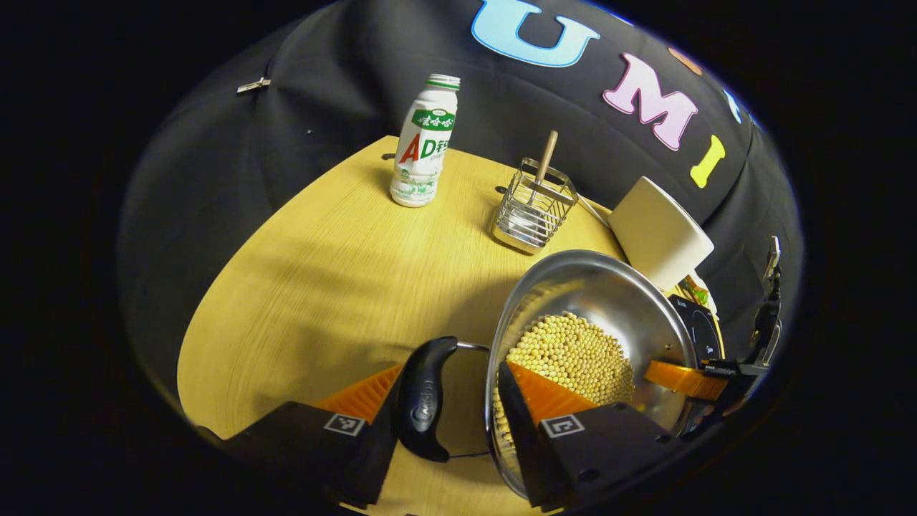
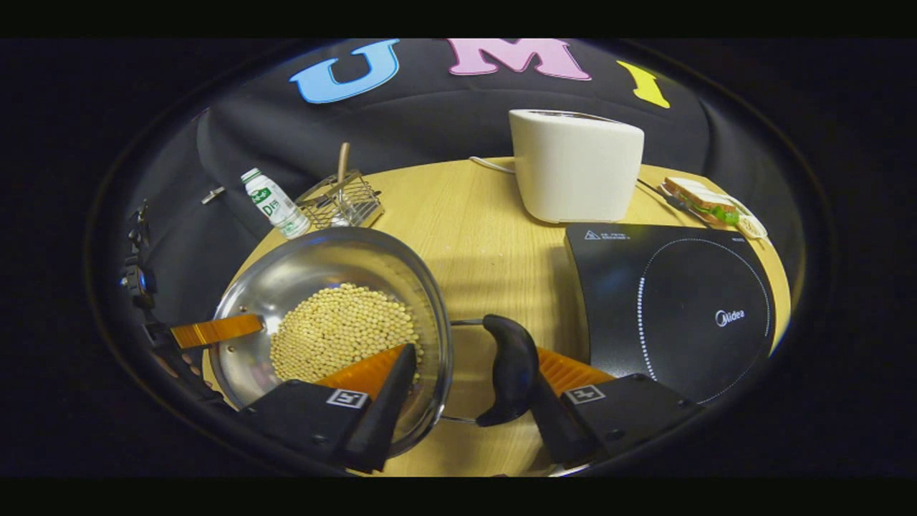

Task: First push the handle of the pot to place it horizontally, then grasp the pot with both hands and set it on the induction cooktop.

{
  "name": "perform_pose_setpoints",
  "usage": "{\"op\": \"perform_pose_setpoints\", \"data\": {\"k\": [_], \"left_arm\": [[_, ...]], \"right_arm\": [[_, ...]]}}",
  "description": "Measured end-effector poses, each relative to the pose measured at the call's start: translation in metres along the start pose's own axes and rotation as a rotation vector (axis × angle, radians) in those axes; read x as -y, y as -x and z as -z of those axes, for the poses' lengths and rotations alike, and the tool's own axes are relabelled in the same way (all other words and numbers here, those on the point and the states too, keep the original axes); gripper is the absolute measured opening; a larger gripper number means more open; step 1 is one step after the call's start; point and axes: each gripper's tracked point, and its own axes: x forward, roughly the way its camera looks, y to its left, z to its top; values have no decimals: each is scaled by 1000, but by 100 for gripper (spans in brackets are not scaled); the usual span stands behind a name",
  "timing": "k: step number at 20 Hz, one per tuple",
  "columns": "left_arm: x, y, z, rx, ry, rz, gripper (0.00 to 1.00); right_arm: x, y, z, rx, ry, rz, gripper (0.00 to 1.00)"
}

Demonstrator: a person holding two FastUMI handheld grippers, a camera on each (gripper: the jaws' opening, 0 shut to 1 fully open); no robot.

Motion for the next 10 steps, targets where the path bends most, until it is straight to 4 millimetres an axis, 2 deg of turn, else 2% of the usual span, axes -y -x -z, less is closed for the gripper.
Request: {"op": "perform_pose_setpoints", "data": {"k": [1, 2, 3, 4, 5, 9, 10], "left_arm": [[-3, -1, 1, -7, -7, -10, 71], [-4, -1, 1, -9, -10, -15, 65], [-4, -1, 1, -6, -3, -10, 65], [-3, -1, 1, -6, 4, -8, 65], [-3, 0, 1, -4, 7, -9, 64], [-4, 1, 3, -19, 4, -18, 61], [-5, 1, 3, -14, 1, -21, 60]], "right_arm": [[4, -2, -2, 5, 0, 12, 80], [4, -1, -2, 3, -10, 4, 64], [4, -4, -2, -1, -16, 2, 63], [5, -2, -2, -1, -20, 8, 68], [6, -2, -3, -2, -30, 13, 67], [4, -5, -2, -12, -55, 7, 62], [3, -4, -2, -12, -44, 4, 56]]}}
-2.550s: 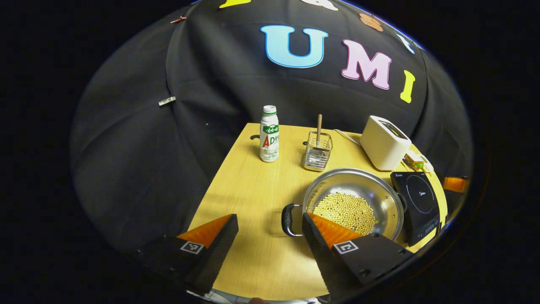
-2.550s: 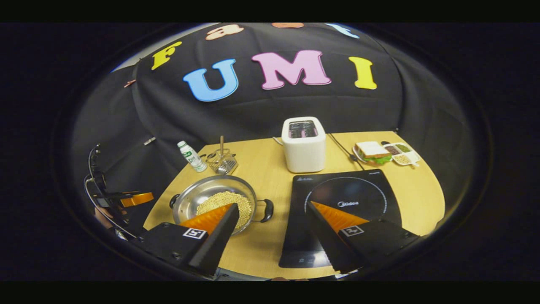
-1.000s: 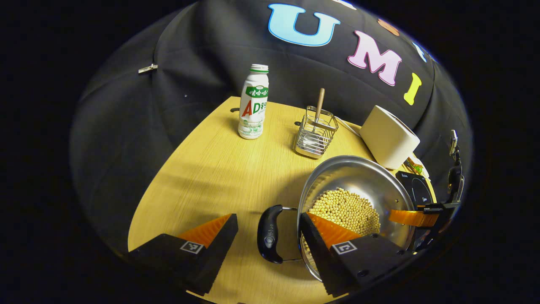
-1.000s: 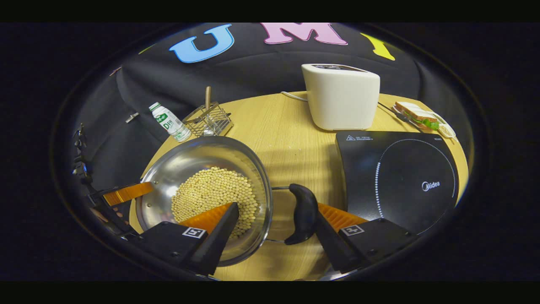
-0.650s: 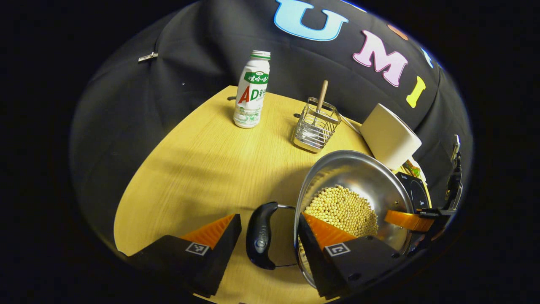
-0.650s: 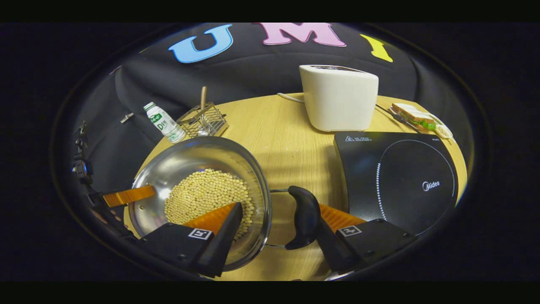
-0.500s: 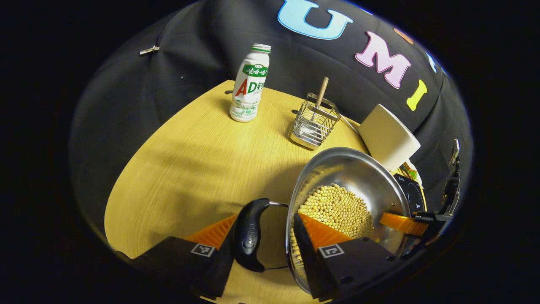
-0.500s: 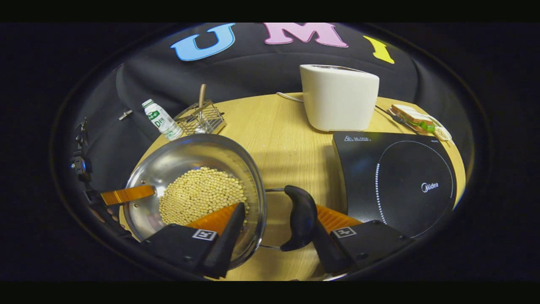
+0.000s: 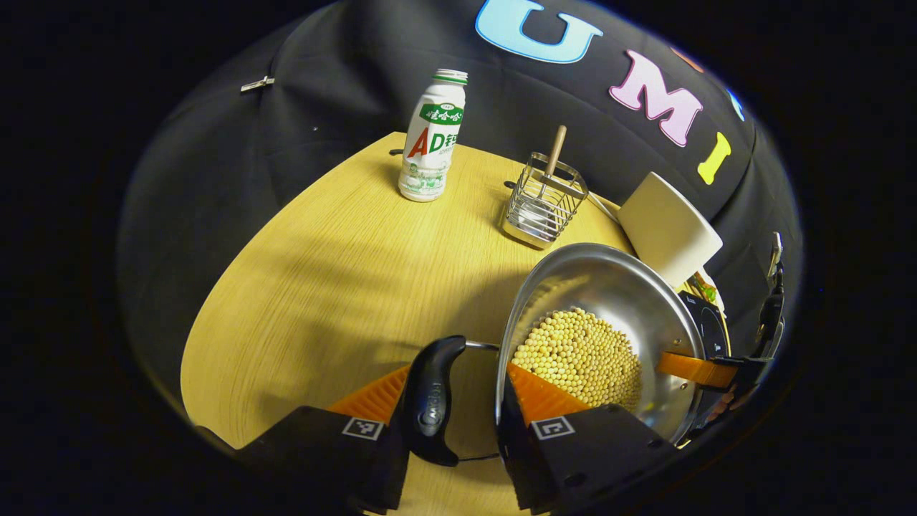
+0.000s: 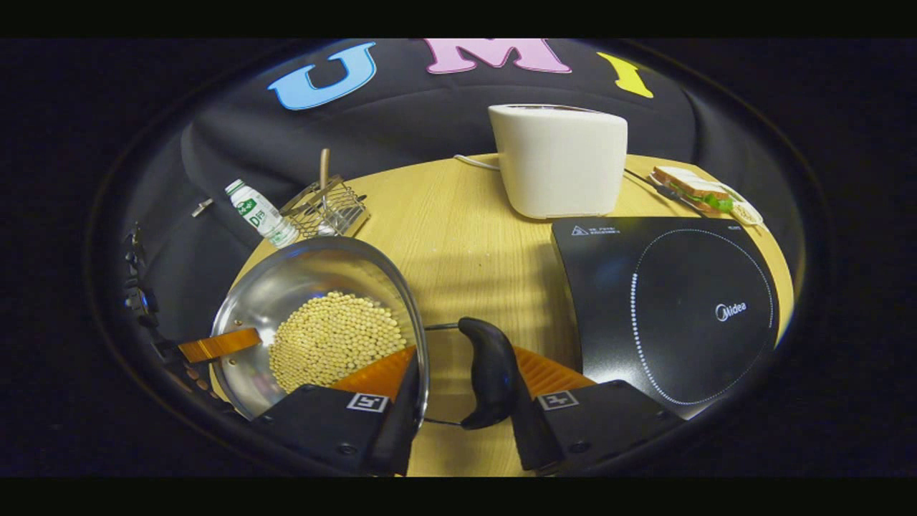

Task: First push the handle of the pot to place it horizontally, then grasp the pot with both hands and set it on the induction cooktop.

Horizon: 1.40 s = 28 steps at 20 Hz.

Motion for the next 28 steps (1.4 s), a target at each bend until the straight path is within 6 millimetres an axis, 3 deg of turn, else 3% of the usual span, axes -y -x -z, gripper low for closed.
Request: {"op": "perform_pose_setpoints", "data": {"k": [1, 5, 9, 13, 14, 20, 28], "left_arm": [[0, 1, -1, 4, -4, -5, 61], [1, 5, 1, 8, 0, -18, 59], [0, 16, -3, 27, 8, -18, 60], [7, 28, -3, 45, -1, -9, 58], [9, 33, -3, 49, -4, -5, 59], [21, 38, -6, 61, -28, 11, 58], [36, 35, -7, 56, -79, 41, 58]], "right_arm": [[-1, 1, 0, 1, 11, -1, 60], [-3, 10, 3, 12, 49, -1, 60], [-4, 24, -8, 37, 65, -15, 60], [7, 47, -21, 60, 65, -14, 56], [12, 52, -24, 66, 61, -15, 60], [55, 84, -41, 86, 43, -9, 60], [137, 111, -59, 105, -13, 16, 60]]}}
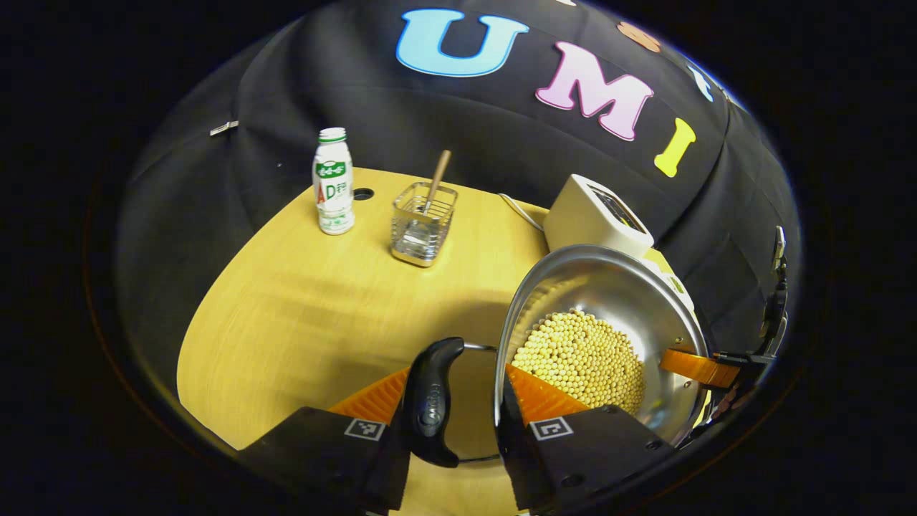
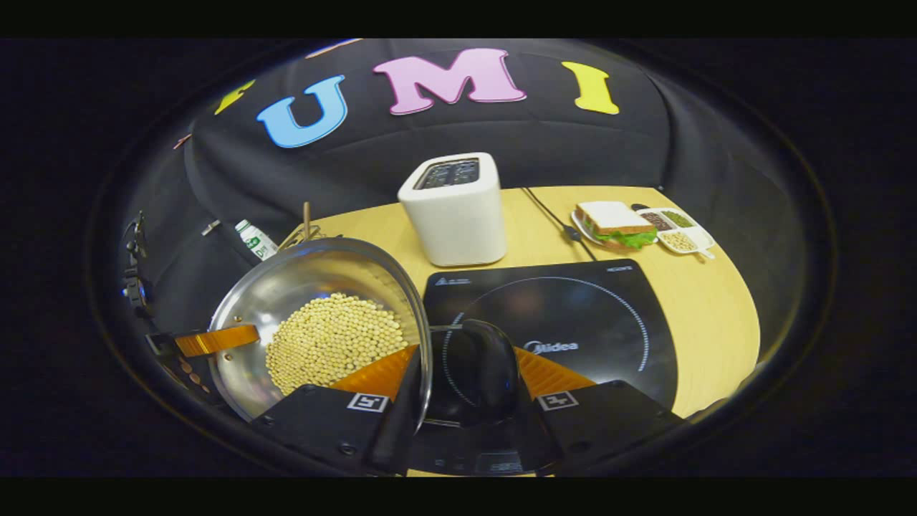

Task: First push the handle of the pot to place it horizontally, then grasp the pot with both hands and set it on the induction cooktop.

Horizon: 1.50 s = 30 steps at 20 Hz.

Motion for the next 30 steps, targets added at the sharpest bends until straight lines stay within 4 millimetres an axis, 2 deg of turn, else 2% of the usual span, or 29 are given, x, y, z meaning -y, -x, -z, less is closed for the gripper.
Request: {"op": "perform_pose_setpoints", "data": {"k": [6, 11, 18, 23, 25, 28, 30], "left_arm": [[12, 0, 1, -8, -29, 26, 58], [15, -8, 2, -11, -50, 40, 59], [13, -8, -1, -30, -51, 59, 59], [13, -9, -5, -30, -69, 67, 58], [13, -9, -5, -23, -73, 66, 58], [16, -10, -2, -33, -66, 62, 59], [17, -11, -3, -26, -53, 71, 58]], "right_arm": [[65, 11, -9, 3, -30, 26, 60], [114, 11, -15, 0, -55, 48, 60], [169, 6, -24, 0, -65, 72, 60], [193, -3, -25, -11, -85, 83, 60], [196, -7, -27, -12, -87, 81, 60], [197, -10, -18, -34, -84, 80, 60], [196, -10, -22, -12, -89, 77, 60]]}}
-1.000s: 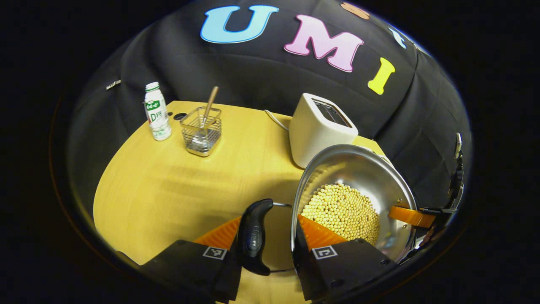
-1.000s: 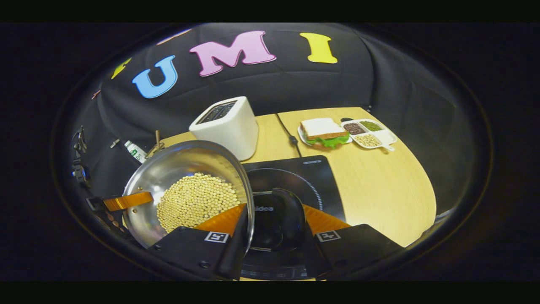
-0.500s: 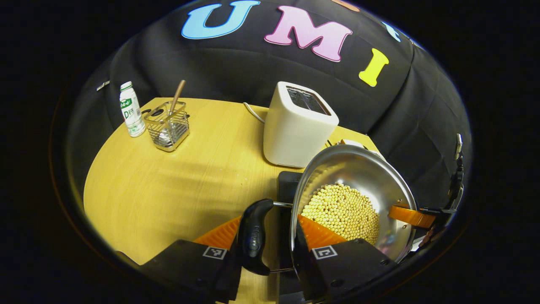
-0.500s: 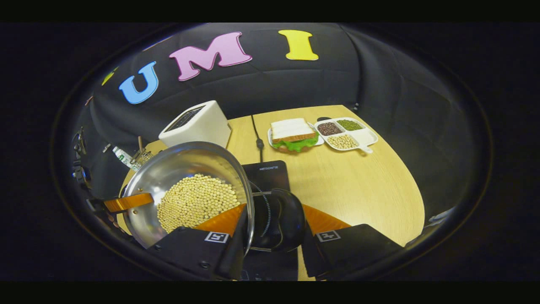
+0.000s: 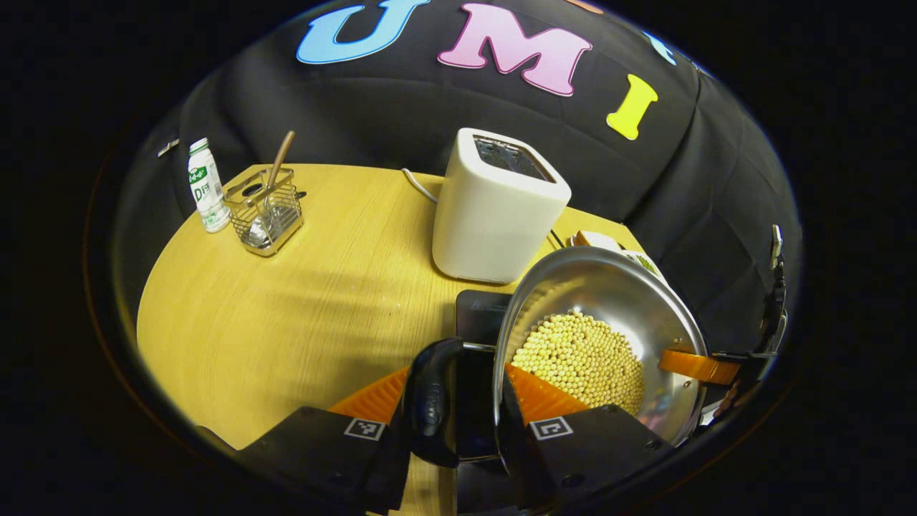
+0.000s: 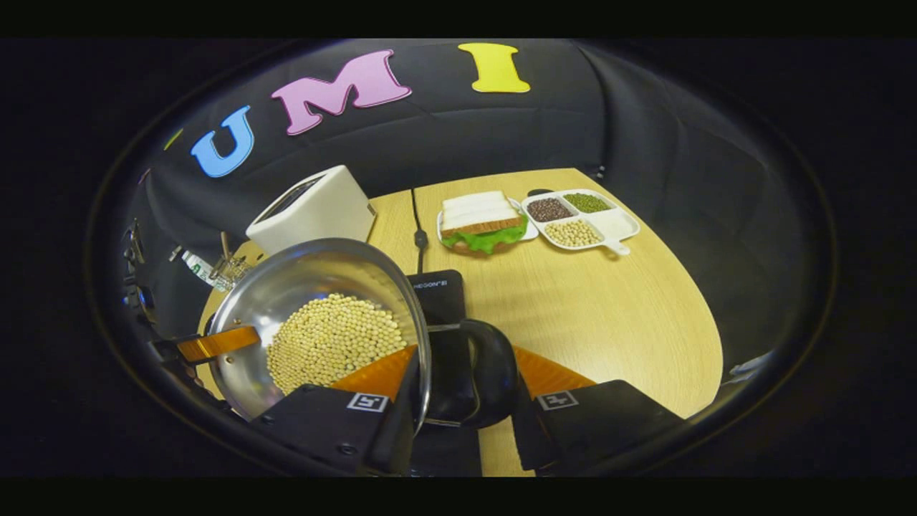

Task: First push the handle of the pot to place it horizontally, then grasp the pot with both hands and set it on the induction cooktop.

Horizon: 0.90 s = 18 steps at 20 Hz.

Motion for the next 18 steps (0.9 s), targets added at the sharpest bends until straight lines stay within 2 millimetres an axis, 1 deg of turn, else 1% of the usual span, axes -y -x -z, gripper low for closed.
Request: {"op": "perform_pose_setpoints", "data": {"k": [3, 4, 6, 7, 9, 10, 11, 12, 13, 14, 15, 16, 17, 18], "left_arm": [[-2, 2, 1, 7, -2, -4, 59], [-2, 2, 1, 8, -2, -3, 61], [-3, 3, 3, 0, -8, -5, 60], [-3, 4, 3, -6, -14, -6, 61], [-3, 2, 4, -16, -12, -5, 62], [-3, 2, 5, -23, -11, -7, 62], [-3, 3, 5, -33, -11, -9, 62], [-3, 3, 6, -40, -12, -10, 64], [-3, 3, 6, -47, -11, -9, 63], [-3, 2, 7, -56, -18, -6, 64], [-3, 2, 8, -67, -34, -7, 64], [-4, 1, 8, -75, -60, -13, 65], [-3, 1, 7, -79, -92, -19, 66], [-5, 2, 6, -83, -123, -43, 70]], "right_arm": [[0, 0, -1, 1, -7, -10, 60], [0, 0, 0, 3, -6, -12, 60], [0, 1, 0, -2, -15, -15, 60], [-1, 1, 0, -4, -22, -18, 60], [-1, 2, -1, -1, -28, -27, 60], [-2, 3, -1, 0, -27, -30, 56], [-2, 2, -1, 1, -28, -33, 60], [-2, 3, -1, 1, -31, -36, 60], [-3, 3, -1, 0, -33, -43, 60], [-4, 4, 0, -5, -38, -51, 58], [-4, 4, 0, -10, -43, -60, 62], [-4, 6, 0, -12, -48, -68, 62], [-3, 7, 0, -12, -46, -66, 64], [2, 7, 1, -6, -40, -53, 65]]}}
